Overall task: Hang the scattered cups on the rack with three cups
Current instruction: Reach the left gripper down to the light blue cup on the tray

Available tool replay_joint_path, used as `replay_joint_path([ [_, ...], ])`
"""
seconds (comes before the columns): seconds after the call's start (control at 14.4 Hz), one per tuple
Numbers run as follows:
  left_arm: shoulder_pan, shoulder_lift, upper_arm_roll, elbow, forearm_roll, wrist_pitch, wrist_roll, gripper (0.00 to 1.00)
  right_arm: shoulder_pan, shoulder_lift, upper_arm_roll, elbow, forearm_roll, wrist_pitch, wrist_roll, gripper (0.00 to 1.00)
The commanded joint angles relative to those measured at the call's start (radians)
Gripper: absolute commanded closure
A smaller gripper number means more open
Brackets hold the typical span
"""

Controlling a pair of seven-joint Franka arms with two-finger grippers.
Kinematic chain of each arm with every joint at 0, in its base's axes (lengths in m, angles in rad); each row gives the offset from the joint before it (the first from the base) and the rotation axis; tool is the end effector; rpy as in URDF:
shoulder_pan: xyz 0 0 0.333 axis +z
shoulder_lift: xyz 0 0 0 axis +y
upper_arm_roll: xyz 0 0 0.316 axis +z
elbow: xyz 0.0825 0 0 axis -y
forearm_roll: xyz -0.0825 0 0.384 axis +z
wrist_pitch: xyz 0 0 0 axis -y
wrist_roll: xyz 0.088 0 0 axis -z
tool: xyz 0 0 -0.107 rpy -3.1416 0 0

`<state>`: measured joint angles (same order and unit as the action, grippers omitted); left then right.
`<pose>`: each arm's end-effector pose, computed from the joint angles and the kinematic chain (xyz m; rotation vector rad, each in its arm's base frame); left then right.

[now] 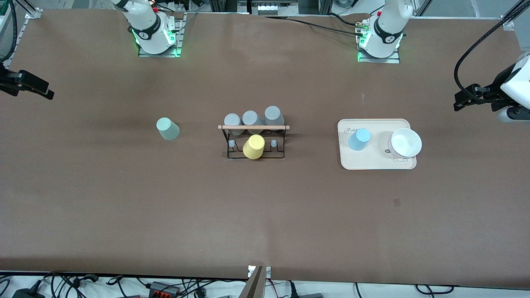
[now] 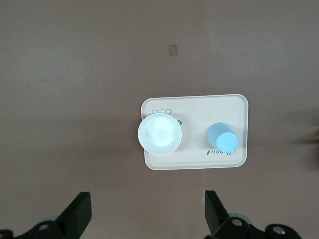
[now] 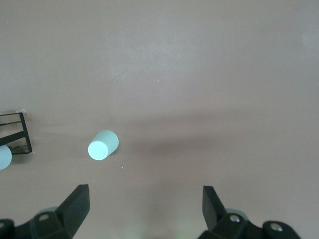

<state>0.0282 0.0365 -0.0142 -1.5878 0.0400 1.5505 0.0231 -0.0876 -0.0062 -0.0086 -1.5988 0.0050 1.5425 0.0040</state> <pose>0.5616 0.0124 0.5945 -3.1013 0.0152 0.1156 0.5463 -0.0522 0.6123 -3.1293 0.1569 0.0781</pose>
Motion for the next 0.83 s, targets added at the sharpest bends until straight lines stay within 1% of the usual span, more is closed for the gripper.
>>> replay_joint_path([
  [0.0,0.006,-0.017,0.0,-0.011,-0.006,-0.006,0.009,0.0,-0.003,0.003,0.004,0.005,0.012,0.011,0.013,0.0],
  [0.35,0.004,-0.01,0.0,-0.009,-0.006,-0.006,-0.008,0.0,0.0,0.02,0.006,0.005,0.009,0.004,0.011,0.0],
  [0.49,0.006,-0.004,0.0,-0.009,-0.008,-0.05,-0.006,0.0,0.002,0.028,0.007,0.004,0.003,-0.002,0.01,0.0],
  [0.76,0.001,0.078,-0.01,-0.004,-0.017,-0.136,0.023,0.0,0.017,0.075,0.012,-0.001,0.007,-0.044,-0.01,0.0],
])
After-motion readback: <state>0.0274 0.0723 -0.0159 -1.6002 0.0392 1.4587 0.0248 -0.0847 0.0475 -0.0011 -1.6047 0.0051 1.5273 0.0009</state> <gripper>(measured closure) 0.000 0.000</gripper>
